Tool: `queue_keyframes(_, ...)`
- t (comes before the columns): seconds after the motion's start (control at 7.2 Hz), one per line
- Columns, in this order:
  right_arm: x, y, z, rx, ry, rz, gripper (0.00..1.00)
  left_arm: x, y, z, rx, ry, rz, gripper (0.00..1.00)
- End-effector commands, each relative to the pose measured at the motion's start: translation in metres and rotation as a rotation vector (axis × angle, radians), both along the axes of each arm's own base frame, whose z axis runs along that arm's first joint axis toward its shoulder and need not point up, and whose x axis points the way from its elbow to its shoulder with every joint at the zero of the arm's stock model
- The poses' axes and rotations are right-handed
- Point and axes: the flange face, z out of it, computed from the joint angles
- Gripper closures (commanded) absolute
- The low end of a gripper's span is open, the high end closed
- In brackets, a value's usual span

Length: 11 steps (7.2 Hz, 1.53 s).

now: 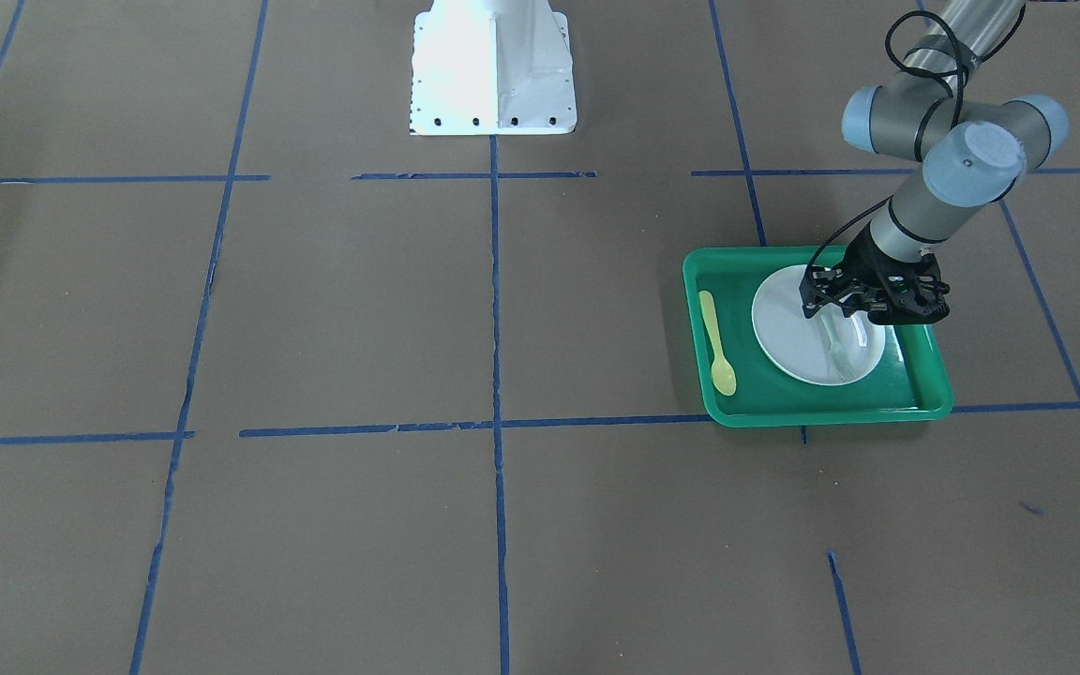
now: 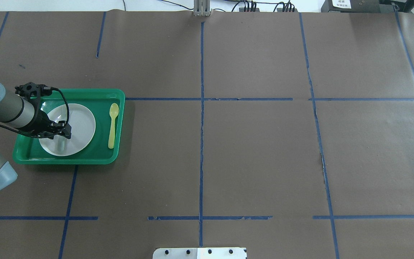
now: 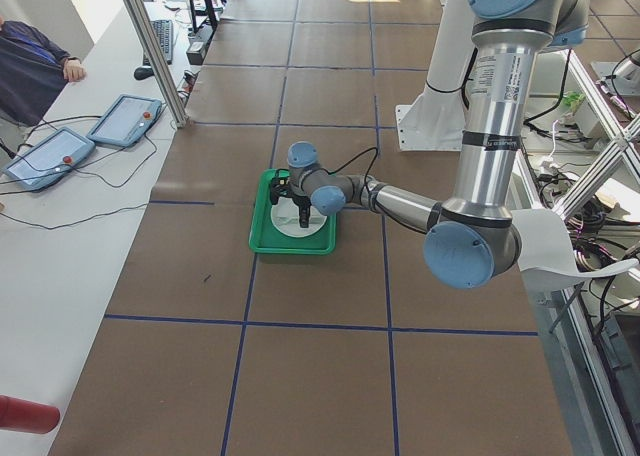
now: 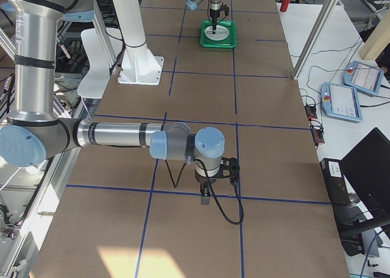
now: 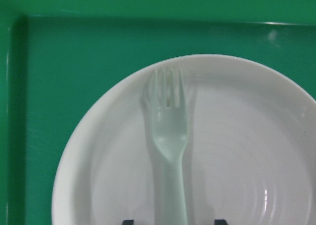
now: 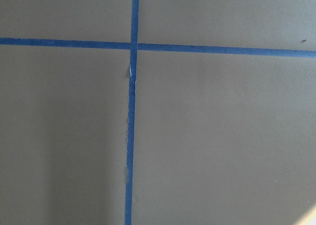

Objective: Place fork
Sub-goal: 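Lower the left gripper and close it on the white fork handle, then lift the fork and carry it off the plate toward the tray edge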

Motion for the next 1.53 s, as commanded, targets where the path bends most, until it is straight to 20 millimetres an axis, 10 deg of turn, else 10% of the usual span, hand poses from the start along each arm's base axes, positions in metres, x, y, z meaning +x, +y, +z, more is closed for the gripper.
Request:
queue_keyframes(0.0, 0.000, 0.000, 0.000, 0.000, 0.000, 0.000, 0.00, 0.001, 0.000, 0.001, -0.002, -0.001, 0.000, 0.54)
queue_keyframes(0.28, 0.000, 0.000, 0.000, 0.000, 0.000, 0.000, 0.00, 0.001, 0.001, -0.004, 0.003, 0.014, 0.008, 1.00)
queue_keyframes(0.97, 0.000, 0.000, 0.000, 0.000, 0.000, 0.000, 0.00, -0.007, 0.000, -0.014, 0.018, 0.024, -0.001, 1.00)
queue_keyframes(1.39, 0.000, 0.000, 0.000, 0.000, 0.000, 0.000, 0.00, -0.059, -0.022, -0.006, 0.042, 0.031, -0.025, 1.00)
